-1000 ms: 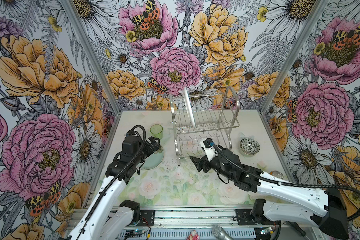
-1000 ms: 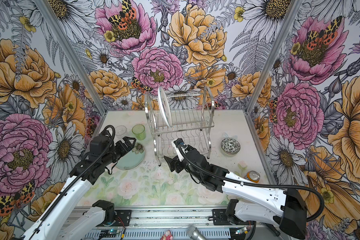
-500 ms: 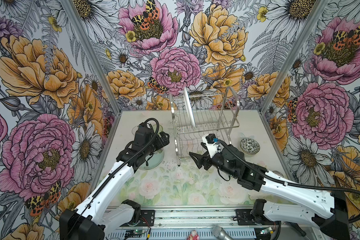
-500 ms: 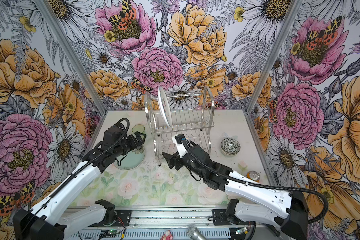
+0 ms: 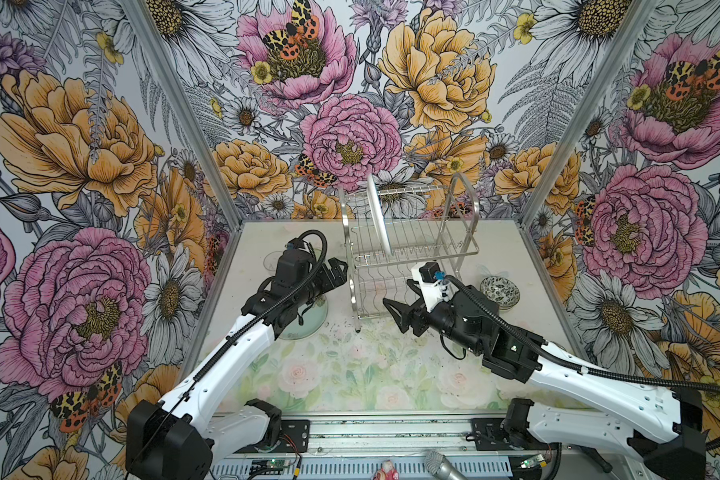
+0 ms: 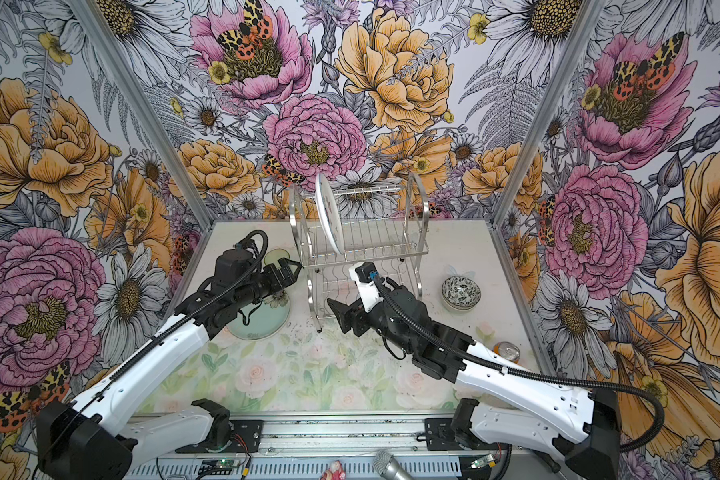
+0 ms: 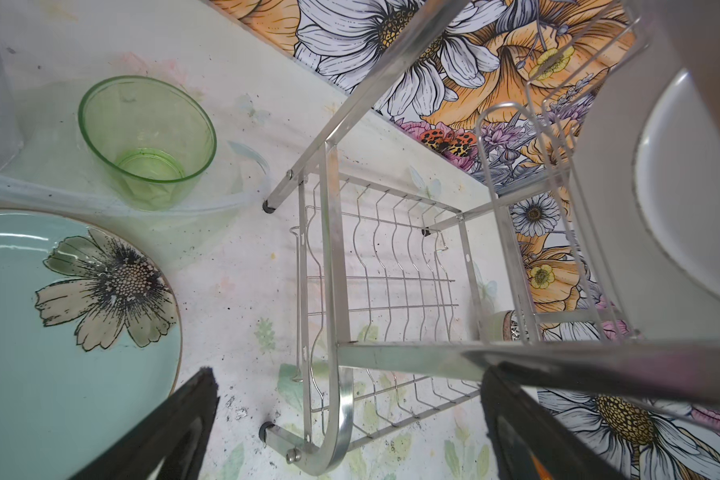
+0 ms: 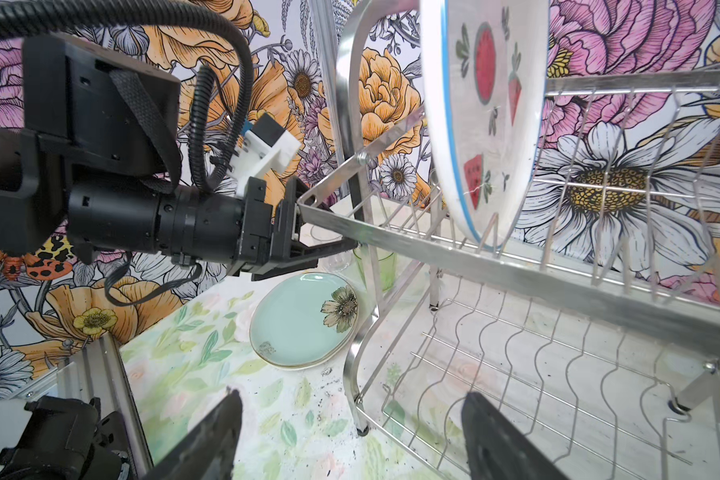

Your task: Unload the mixed dishes from the dish rack

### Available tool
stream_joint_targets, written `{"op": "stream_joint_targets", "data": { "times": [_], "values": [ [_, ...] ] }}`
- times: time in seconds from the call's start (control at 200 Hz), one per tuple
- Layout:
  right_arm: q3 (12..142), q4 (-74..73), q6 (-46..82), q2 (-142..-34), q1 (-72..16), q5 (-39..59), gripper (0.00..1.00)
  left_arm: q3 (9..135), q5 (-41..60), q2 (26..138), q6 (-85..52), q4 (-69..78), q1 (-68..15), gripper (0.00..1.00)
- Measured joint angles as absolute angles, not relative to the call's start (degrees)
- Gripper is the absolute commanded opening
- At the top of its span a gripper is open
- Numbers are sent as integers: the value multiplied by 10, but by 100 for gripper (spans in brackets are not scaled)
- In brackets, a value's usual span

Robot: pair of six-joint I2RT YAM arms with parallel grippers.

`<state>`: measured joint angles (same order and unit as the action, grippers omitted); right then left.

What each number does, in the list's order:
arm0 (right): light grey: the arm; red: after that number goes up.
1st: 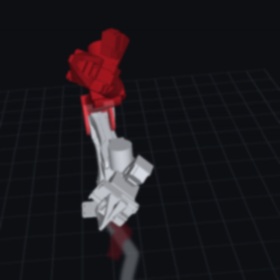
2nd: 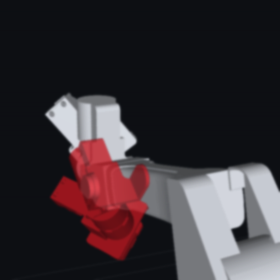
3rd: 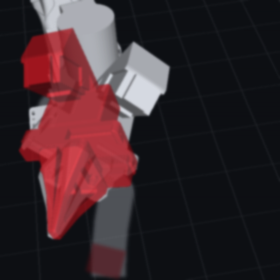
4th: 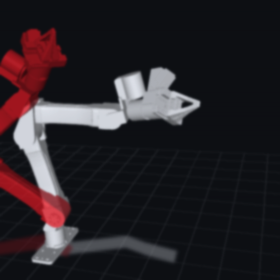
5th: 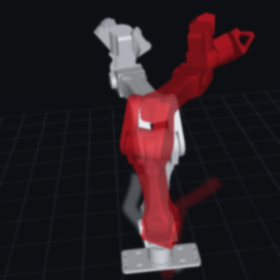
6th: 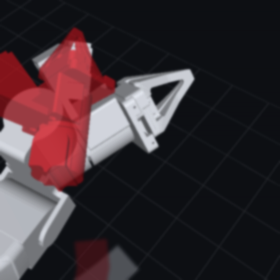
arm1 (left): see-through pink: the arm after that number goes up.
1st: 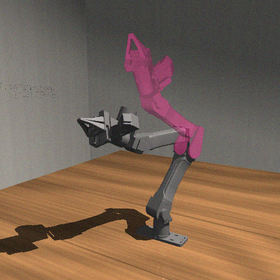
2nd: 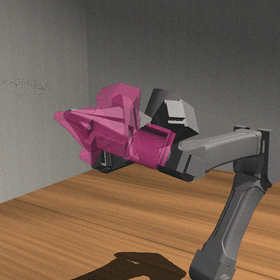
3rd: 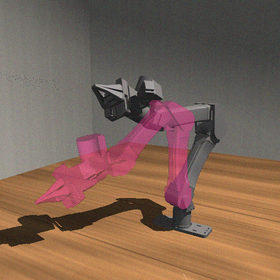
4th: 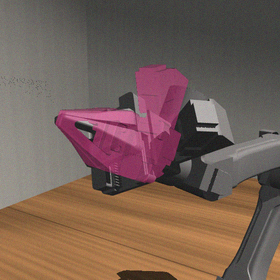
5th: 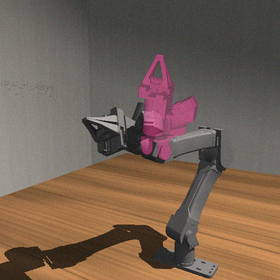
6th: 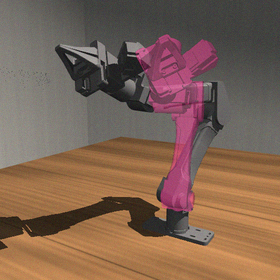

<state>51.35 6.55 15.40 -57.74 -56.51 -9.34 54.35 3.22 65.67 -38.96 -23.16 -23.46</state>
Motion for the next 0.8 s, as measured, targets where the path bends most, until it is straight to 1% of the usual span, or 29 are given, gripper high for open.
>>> {"op": "stream_joint_targets", "data": {
  "times": [0.385, 0.661, 0.801],
  "values": [
    [529, 67, 154, -577, -562, -93, 84, 585, 26, 732, -383, -209, -232, 99],
    [536, 71, 154, -578, -558, -98, 83, 599, 26, 754, -384, -198, -231, 99],
    [569, 77, 154, -589, -554, -103, 83, 601, 25, 756, -384, -198, -231, 99]
  ]
}}
